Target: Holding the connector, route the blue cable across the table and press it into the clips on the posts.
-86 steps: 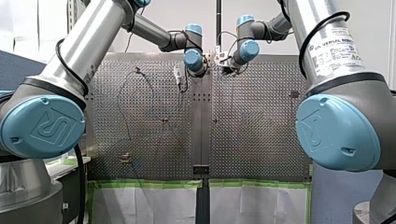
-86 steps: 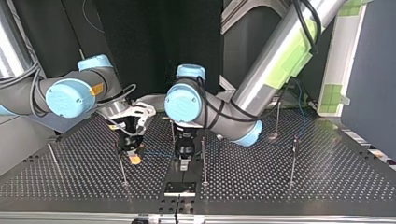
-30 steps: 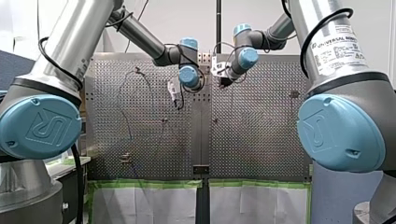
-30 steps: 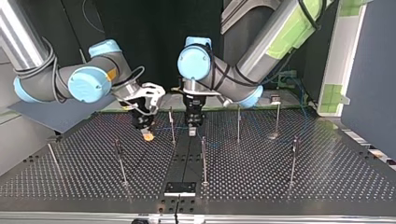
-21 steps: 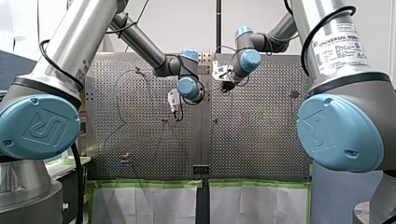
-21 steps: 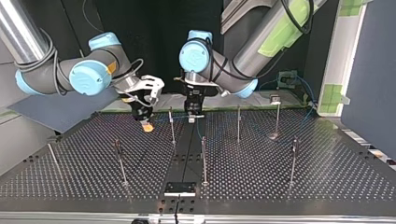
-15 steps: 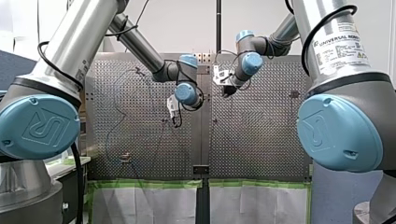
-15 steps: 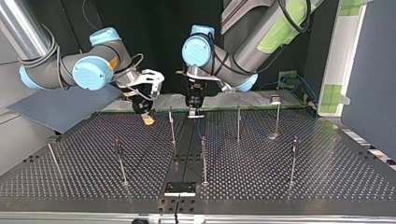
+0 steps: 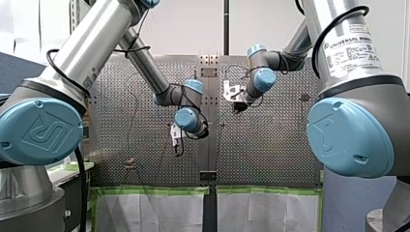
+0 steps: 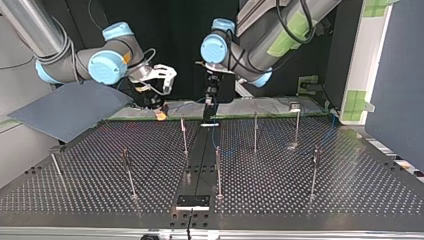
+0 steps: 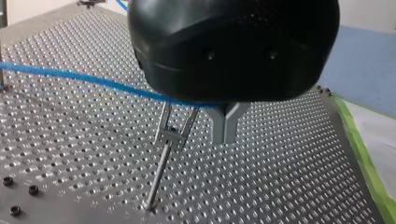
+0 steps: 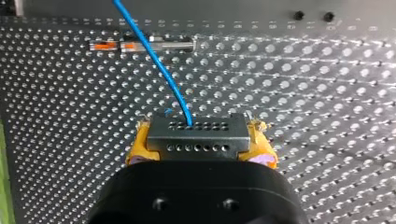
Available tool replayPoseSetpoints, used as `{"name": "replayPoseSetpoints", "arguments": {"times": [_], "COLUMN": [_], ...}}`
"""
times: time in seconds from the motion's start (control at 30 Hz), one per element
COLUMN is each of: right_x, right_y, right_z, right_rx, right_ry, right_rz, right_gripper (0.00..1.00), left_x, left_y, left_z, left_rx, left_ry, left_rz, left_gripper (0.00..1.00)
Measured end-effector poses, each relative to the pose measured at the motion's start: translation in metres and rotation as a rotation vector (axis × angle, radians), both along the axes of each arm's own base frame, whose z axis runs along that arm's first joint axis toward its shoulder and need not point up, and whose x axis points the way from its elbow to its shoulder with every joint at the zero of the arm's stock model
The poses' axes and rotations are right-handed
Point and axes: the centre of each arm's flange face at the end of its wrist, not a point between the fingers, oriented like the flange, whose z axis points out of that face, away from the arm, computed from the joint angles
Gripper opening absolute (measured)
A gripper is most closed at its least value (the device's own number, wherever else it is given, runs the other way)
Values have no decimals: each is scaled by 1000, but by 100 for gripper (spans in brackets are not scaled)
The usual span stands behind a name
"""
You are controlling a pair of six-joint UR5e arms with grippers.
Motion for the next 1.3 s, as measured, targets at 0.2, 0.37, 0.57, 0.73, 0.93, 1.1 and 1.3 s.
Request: {"name": "replayPoseSetpoints", "arguments": {"times": [0.2, 0.37, 0.57, 0.73, 0.93, 1.1, 1.3], "right_x": [-2, -2, -4, -13, -25, -27, -29], "right_y": [2, 0, -2, -12, -24, -24, -27], "right_z": [-18, -34, -38, -37, -38, -42, -50], "right_rx": [8, 30, 38, 36, 40, 49, 64], "right_ry": [-4, 7, 6, -9, -29, -35, -40], "right_rz": [0, 6, 5, -19, -46, -34, -38], "right_gripper": [0, 0, 0, 0, 0, 0, 0], "left_x": [15, 27, 33, 32, 33, 36, 42], "left_y": [-10, -15, -8, -5, -8, -12, -14], "left_z": [16, 29, 30, 19, 10, 12, 17], "left_rx": [-52, -89, -80, -48, -39, -66, -89], "left_ry": [-28, -48, -34, -8, -3, -23, -38], "left_rz": [-6, -1, 27, 37, 8, -20, -24], "left_gripper": [0, 0, 0, 0, 0, 0, 0]}}
